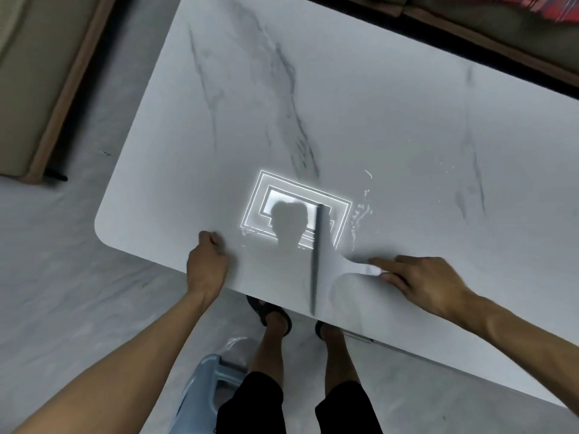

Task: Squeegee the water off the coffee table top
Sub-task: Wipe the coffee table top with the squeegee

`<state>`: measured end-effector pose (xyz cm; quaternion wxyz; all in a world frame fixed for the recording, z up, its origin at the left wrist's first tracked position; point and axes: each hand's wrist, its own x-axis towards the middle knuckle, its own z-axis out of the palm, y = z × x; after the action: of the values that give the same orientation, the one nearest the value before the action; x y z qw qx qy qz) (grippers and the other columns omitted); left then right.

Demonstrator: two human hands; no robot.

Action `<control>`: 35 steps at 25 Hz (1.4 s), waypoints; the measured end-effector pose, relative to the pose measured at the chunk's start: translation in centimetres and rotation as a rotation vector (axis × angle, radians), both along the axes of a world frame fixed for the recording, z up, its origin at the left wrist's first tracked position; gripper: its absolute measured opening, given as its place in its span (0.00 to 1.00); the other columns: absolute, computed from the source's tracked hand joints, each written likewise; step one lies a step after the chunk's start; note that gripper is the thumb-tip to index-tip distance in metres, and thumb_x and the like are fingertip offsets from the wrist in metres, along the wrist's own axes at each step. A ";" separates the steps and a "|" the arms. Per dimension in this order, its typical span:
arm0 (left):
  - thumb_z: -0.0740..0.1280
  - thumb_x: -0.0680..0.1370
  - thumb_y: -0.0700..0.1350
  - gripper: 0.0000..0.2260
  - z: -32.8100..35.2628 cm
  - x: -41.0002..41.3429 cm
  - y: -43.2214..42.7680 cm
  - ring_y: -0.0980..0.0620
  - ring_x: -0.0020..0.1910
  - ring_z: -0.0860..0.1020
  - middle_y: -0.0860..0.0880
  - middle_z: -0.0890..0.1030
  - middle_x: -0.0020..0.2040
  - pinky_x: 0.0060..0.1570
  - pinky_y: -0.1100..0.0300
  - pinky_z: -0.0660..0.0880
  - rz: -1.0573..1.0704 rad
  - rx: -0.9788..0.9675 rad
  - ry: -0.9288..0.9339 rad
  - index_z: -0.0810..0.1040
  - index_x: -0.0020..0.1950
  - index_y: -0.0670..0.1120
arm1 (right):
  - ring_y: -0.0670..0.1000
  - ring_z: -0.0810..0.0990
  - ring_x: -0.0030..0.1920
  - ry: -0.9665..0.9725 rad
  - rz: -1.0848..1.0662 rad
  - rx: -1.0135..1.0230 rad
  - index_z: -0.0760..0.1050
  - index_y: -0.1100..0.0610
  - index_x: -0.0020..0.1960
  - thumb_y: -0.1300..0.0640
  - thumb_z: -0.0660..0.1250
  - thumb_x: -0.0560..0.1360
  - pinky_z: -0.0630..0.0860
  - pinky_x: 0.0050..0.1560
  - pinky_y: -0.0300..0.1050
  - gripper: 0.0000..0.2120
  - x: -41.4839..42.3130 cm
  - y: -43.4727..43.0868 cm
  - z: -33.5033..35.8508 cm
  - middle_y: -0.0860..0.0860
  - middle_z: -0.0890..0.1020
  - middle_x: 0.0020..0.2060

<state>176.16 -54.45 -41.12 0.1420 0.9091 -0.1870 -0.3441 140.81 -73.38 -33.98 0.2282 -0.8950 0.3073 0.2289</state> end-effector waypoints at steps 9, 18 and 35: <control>0.58 0.73 0.34 0.13 -0.3 5.1 4.8 0.59 0.35 0.71 0.55 0.72 0.38 0.30 0.65 0.63 0.017 -0.026 0.005 0.65 0.49 0.52 | 0.55 0.78 0.56 -0.079 0.308 0.170 0.63 0.38 0.73 0.43 0.48 0.82 0.70 0.49 0.46 0.20 22.0 7.5 -5.4 0.49 0.80 0.54; 0.61 0.70 0.30 0.14 0.0 -0.7 2.3 0.41 0.56 0.74 0.42 0.72 0.58 0.56 0.48 0.75 -0.263 -0.010 -0.005 0.67 0.48 0.46 | 0.51 0.82 0.49 -0.124 0.005 0.082 0.57 0.30 0.70 0.41 0.48 0.82 0.75 0.44 0.44 0.18 8.8 3.9 -4.1 0.43 0.81 0.50; 0.58 0.74 0.38 0.08 2.1 -9.7 2.6 0.50 0.38 0.76 0.51 0.77 0.41 0.32 0.58 0.69 0.100 -0.062 0.006 0.69 0.51 0.48 | 0.50 0.81 0.39 -0.083 0.018 -0.069 0.64 0.34 0.69 0.39 0.44 0.80 0.70 0.34 0.43 0.20 -2.2 1.9 -0.3 0.43 0.81 0.41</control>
<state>166.43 -51.86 -38.98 0.1878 0.9115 -0.1513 -0.3333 138.59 -71.50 -34.31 0.2077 -0.9139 0.2970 0.1830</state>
